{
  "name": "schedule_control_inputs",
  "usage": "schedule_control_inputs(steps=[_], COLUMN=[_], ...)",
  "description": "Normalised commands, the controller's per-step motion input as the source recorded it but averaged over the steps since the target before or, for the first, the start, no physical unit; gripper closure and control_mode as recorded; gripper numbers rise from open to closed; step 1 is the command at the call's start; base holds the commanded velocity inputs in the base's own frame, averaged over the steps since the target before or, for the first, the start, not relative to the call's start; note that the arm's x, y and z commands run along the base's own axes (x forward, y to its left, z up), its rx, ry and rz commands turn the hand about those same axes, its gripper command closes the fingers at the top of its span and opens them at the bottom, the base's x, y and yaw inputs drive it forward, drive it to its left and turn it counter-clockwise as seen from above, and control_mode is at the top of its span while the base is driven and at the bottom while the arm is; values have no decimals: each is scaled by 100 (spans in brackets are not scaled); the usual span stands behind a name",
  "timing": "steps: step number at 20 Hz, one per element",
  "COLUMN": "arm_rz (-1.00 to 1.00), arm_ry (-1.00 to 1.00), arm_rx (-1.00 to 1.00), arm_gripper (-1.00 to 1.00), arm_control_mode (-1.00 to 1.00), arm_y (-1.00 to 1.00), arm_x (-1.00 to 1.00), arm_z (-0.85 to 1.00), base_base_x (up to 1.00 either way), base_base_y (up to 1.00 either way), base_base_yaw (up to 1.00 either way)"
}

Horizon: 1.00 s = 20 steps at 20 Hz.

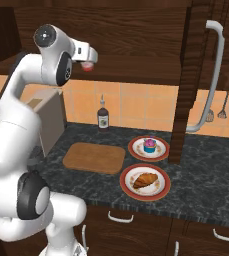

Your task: From the different types of pastries on the counter, select a croissant and place it on the cutting board. Then retrieve a jar of jam from the cabinet and place it alongside the croissant on the cutting board.

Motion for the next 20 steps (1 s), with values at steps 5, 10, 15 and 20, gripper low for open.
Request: schedule_control_inputs(steps=[5,10,15,20], arm_rz=[3,6,5,4], arm_ry=[11,19,5,0], arm_rx=[0,0,0,-1], arm_gripper=[-100,-100,-100,-100], arm_control_mode=[-100,-100,-100,-100], arm_y=[0,-11,-3,0], arm_x=[51,35,41,11], arm_z=[0,0,-8,-43], base_base_x=[0,0,0,0], base_base_y=[0,0,0,0], base_base_yaw=[0,0,0,0])
